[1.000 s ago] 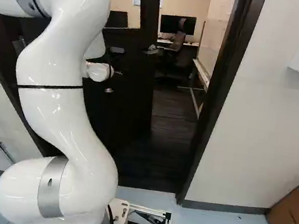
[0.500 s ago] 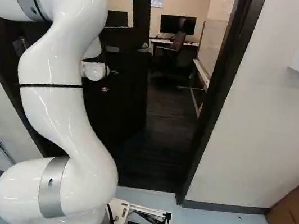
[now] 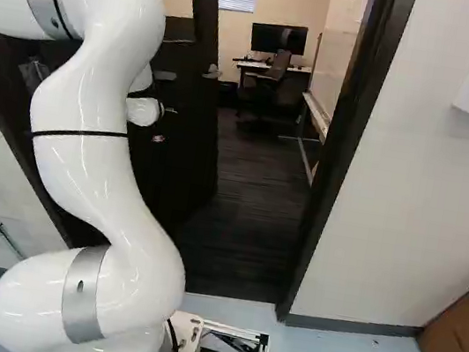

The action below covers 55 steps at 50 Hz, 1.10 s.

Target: Open the door and move inside

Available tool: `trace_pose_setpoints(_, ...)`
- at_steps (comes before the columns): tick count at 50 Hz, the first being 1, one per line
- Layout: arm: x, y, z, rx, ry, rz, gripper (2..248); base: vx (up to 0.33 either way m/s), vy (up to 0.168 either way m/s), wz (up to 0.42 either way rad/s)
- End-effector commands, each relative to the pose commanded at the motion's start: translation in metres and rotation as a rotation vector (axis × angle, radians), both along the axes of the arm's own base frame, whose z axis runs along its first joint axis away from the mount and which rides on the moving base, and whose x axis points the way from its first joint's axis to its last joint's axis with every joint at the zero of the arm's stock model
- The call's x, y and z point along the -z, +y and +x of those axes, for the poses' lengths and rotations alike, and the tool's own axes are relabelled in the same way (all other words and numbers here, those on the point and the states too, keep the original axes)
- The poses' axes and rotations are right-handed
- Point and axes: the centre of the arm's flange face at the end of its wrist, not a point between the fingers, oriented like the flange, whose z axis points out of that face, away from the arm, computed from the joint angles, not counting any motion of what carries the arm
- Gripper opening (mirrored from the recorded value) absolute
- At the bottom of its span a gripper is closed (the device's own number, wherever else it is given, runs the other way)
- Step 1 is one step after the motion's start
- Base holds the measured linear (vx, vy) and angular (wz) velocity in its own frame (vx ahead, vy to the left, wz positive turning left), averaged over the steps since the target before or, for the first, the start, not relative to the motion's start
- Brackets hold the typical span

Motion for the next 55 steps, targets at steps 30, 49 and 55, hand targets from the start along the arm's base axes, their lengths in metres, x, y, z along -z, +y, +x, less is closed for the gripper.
trace_pose_setpoints(30, 0.003, 0.039, 0.000, -0.128, -0.037, -0.044, 247, 0.000, 0.000, 0.000)
trace_pose_setpoints(49, 0.005, 0.062, 0.000, -0.214, -0.065, -0.077, 247, 0.000, 0.000, 0.000)
trace_pose_setpoints(55, 0.005, 0.070, 0.000, -0.239, -0.074, -0.087, 247, 0.000, 0.000, 0.000)
